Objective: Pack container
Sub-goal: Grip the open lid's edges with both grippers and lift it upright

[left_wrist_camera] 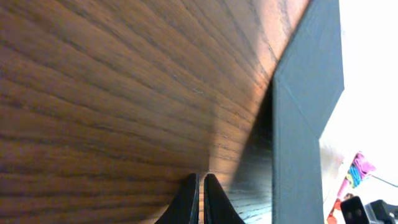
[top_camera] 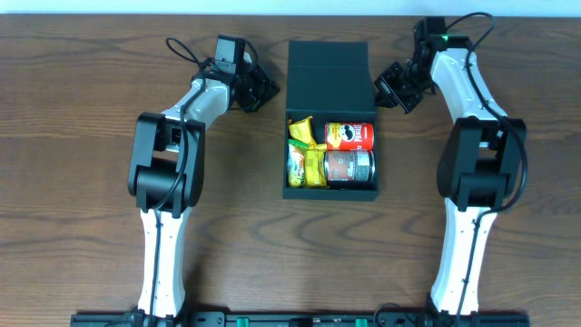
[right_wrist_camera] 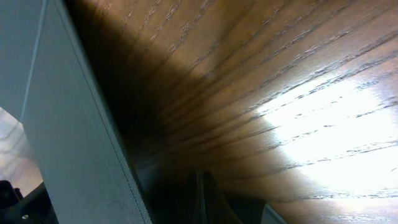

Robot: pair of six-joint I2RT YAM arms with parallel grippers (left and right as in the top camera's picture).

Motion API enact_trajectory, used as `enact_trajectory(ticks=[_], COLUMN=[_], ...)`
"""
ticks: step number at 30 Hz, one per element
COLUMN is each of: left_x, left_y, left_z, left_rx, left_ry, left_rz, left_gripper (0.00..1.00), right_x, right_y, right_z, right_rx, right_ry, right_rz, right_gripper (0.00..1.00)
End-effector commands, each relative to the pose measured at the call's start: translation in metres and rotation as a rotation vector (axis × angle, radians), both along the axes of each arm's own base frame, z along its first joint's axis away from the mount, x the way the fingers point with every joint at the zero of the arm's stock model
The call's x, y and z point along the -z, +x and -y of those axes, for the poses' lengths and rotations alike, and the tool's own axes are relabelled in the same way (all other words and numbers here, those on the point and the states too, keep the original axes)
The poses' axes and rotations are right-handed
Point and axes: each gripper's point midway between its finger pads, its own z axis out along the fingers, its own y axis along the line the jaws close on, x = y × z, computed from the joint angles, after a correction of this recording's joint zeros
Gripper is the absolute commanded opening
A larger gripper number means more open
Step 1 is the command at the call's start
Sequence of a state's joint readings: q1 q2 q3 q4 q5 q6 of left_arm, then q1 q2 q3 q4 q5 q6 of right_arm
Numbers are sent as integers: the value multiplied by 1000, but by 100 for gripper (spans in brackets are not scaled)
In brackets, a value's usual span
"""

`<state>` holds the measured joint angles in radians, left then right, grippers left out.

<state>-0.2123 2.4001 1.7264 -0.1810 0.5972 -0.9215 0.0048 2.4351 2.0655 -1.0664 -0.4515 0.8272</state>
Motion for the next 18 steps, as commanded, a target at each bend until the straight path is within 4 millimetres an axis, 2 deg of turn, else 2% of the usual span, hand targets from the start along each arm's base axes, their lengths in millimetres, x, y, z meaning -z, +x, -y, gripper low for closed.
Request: enact_trajectory(ticks=[1, 8, 12, 18], left_x=[2, -21, -31, -66], left_y=[-7, -7, -7, 11], left_z=[13, 28, 27, 22], left_rx=[20, 85, 105, 117], left_ry=[-75, -217, -281, -422], left_rz=[-37, -17, -20, 60], left_gripper=[6, 6, 6, 6], right_x=[-4, -13, -17, -33], right_y=[1, 13, 16, 28], right_z=[-15, -37, -39, -40], right_rx=[4, -25, -26, -18], right_ry=[29, 108, 144, 268], right_rz=[0, 61, 77, 127], right_gripper=[2, 2, 2, 2])
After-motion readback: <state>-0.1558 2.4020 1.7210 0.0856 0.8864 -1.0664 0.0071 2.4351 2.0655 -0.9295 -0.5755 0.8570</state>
